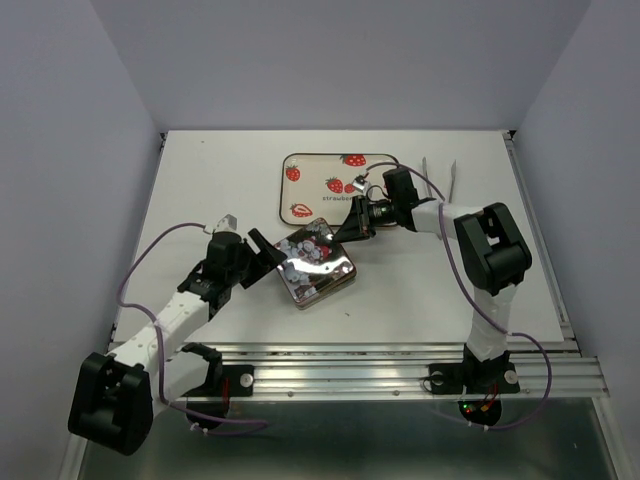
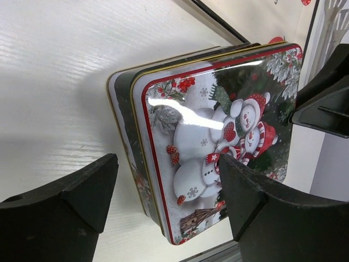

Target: Pack the cookies

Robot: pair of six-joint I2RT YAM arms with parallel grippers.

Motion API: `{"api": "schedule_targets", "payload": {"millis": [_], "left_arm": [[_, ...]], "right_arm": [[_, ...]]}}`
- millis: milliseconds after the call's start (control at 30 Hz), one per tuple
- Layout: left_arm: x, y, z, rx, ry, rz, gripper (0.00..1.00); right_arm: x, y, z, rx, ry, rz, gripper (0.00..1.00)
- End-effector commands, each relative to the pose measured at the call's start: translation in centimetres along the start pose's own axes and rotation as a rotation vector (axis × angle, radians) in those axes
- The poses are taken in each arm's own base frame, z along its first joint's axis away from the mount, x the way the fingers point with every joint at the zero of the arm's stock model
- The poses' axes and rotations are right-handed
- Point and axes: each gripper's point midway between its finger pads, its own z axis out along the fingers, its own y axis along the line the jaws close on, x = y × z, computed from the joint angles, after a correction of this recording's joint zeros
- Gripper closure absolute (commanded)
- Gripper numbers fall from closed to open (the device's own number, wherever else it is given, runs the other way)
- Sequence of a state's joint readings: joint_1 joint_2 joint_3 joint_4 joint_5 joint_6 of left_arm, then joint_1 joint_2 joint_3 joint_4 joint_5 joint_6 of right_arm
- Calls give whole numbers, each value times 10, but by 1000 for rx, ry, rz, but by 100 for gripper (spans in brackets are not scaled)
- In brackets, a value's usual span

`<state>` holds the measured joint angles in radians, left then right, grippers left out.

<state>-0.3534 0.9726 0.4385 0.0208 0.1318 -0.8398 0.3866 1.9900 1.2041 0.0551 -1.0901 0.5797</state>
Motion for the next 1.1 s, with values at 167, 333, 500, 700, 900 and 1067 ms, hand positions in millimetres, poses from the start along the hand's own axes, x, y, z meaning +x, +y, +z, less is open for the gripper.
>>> {"api": "schedule_targets", "payload": {"millis": [167,333,500,700,900,1067], "left_arm": [[-9,-16,3,48,-15,38,15],[-8,-16,6,43,-1,45,15],[-11,-18,8,33,3,59,15],[-11,-19,13,23,19,73,15],[-13,-21,18,16,27,81,16],[-17,-24,19,18,20,83,19]], "right_arm": [[-15,6,2,7,-31,-57,99],[-18,-1,1,17,-39,-35,98],[-23,0,-2,49,-72,-56,82],[-26,-5,-9,110,-106,-53,62],[-30,-12,-18,226,-136,-60,49],[-35,-9,-27,287,-157,-91,43]]}}
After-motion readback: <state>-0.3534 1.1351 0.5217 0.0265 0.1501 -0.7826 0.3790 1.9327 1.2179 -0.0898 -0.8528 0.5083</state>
